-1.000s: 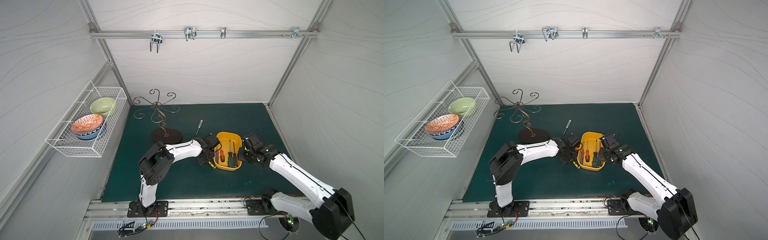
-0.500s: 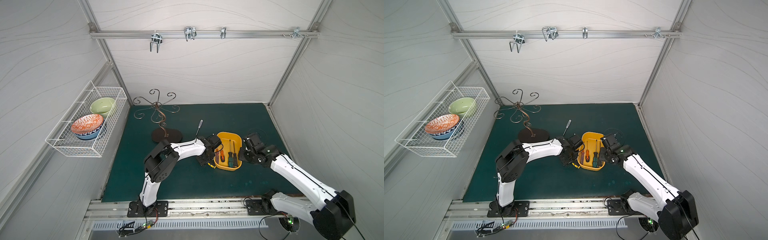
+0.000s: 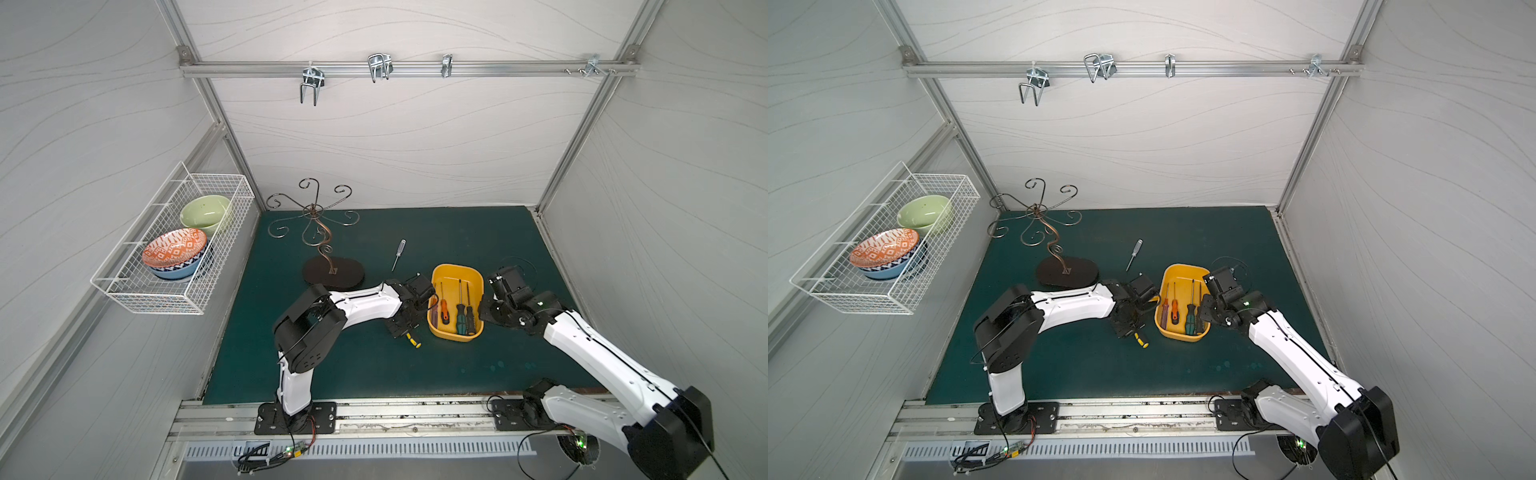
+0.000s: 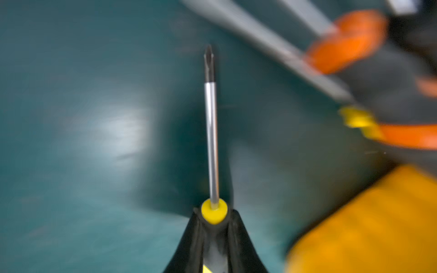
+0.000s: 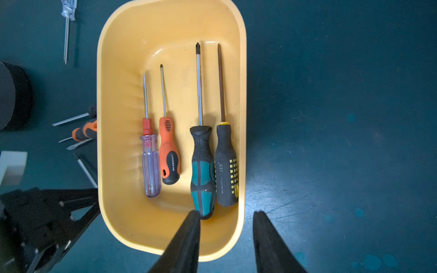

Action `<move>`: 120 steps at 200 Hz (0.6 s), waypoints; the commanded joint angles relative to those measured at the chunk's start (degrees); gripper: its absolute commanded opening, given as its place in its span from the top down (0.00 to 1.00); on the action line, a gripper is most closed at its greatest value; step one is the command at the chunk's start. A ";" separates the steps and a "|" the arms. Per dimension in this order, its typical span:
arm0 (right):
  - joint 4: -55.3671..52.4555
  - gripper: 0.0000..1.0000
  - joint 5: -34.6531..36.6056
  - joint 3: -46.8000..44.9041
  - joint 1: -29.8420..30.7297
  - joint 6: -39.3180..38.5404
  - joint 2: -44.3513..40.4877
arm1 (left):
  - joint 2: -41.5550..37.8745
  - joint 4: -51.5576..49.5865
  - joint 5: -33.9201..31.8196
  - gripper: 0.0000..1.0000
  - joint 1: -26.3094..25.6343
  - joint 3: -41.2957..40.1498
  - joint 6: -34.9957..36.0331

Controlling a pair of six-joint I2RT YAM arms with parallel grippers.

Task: Put the screwdriver on the desktop into the storage box
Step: Pick up the screwdriver from the center of the board.

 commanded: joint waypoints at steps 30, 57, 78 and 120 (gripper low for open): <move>-1.88 0.60 1.24 0.67 -0.64 -0.06 -2.56 | -15.86 -3.44 -6.74 1.00 -0.63 -5.03 7.37; -3.00 0.60 2.36 1.20 -0.81 0.06 -4.18 | -21.42 -0.81 -8.06 1.00 -1.08 -3.69 14.89; -4.61 0.60 3.70 1.72 -1.00 0.04 -5.58 | -20.02 1.94 -4.04 1.00 -1.11 2.27 25.09; -9.32 0.60 6.73 2.69 -2.30 0.16 -10.26 | -7.84 -1.85 5.29 1.00 -1.34 18.92 37.62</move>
